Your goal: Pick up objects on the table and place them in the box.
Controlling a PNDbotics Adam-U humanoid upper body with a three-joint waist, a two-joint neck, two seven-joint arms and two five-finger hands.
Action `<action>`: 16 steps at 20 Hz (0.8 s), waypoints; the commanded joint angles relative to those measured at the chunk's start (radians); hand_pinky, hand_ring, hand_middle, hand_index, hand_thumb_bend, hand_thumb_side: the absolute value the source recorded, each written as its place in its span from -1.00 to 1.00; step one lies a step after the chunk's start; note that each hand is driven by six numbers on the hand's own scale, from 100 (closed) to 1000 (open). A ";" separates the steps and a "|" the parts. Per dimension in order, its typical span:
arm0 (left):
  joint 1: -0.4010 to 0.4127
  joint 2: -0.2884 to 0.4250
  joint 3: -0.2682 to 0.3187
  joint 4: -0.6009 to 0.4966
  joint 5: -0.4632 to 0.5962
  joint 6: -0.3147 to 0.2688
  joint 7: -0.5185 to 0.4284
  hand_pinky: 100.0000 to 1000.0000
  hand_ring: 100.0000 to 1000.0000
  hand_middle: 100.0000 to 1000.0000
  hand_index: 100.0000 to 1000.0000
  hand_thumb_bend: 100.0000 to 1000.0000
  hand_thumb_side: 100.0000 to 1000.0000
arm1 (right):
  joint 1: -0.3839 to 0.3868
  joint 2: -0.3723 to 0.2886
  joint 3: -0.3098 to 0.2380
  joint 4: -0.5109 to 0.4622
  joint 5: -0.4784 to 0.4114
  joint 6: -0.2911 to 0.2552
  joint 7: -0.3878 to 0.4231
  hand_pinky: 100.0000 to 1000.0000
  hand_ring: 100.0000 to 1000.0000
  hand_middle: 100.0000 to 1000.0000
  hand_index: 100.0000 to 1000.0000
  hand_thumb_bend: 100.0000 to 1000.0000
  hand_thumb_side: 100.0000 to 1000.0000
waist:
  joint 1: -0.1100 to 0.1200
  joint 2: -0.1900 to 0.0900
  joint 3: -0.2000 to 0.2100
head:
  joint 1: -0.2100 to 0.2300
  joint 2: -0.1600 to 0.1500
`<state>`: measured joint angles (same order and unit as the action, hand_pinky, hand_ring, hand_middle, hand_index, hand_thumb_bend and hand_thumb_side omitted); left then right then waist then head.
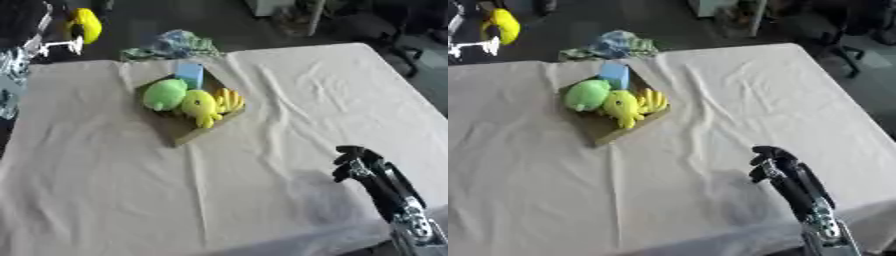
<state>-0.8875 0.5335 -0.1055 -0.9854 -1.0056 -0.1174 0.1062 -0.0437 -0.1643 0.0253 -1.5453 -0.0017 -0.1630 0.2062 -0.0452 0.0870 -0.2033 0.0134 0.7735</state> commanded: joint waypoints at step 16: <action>-0.052 -0.275 -0.080 0.108 -0.175 -0.096 -0.023 -0.36 -0.44 -0.61 -0.19 -1.00 -0.70 | -0.015 -0.014 0.017 -0.006 -0.005 -0.002 0.021 -0.09 -0.05 0.00 0.45 -1.00 0.14 | -0.007 -0.006 -0.045 | 0.038 -0.004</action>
<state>-0.9215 0.2611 -0.1948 -0.8802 -1.1594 -0.2125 0.0738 -0.0476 -0.1643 0.0436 -1.5442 -0.0021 -0.1627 0.2240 -0.0455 0.0870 -0.2465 0.0476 0.7735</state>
